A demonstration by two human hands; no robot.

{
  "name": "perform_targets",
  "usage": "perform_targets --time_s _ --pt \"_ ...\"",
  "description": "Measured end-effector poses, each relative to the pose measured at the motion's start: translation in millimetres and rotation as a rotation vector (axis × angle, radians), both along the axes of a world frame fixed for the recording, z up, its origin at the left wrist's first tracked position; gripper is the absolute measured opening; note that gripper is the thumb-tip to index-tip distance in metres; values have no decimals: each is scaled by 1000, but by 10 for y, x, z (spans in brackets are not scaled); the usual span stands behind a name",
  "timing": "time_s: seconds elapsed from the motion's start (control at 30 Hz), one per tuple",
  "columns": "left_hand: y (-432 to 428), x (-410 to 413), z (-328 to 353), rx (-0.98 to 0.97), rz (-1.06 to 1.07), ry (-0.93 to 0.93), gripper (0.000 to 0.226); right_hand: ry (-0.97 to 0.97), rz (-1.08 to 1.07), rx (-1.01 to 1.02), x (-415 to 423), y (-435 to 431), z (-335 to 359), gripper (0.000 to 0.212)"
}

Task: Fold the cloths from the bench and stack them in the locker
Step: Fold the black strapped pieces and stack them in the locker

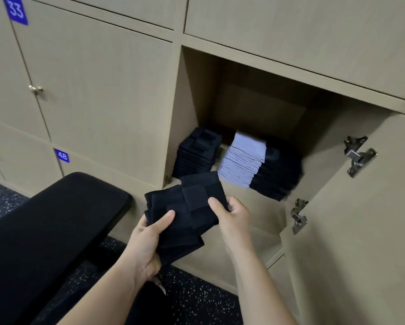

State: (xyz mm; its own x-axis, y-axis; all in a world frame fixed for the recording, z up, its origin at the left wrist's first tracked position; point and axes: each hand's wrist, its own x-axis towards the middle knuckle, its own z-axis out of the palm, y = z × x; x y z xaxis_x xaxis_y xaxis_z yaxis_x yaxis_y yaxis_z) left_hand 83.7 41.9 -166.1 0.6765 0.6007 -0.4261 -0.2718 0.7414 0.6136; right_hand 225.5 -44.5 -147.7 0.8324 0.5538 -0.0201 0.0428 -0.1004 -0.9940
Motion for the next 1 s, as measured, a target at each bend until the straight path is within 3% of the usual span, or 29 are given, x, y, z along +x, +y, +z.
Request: perform_targets --time_s 0.2,0.47,0.53,0.7,1.0 --pt "181 204 -168 36 10 54 38 85 -106 -71 672 120 -258 33" --pt "411 350 -356 55 -28 105 46 56 -50 -358 1327 434 -589 8" --pt "448 384 -383 60 -40 113 46 37 -35 -420 1430 504 -589 21" --pt "507 462 -398 66 -69 108 44 -138 -69 -538 1625 656 -579 42" --pt "522 487 -371 65 -62 113 37 -468 -223 -671 1489 685 -855 40"
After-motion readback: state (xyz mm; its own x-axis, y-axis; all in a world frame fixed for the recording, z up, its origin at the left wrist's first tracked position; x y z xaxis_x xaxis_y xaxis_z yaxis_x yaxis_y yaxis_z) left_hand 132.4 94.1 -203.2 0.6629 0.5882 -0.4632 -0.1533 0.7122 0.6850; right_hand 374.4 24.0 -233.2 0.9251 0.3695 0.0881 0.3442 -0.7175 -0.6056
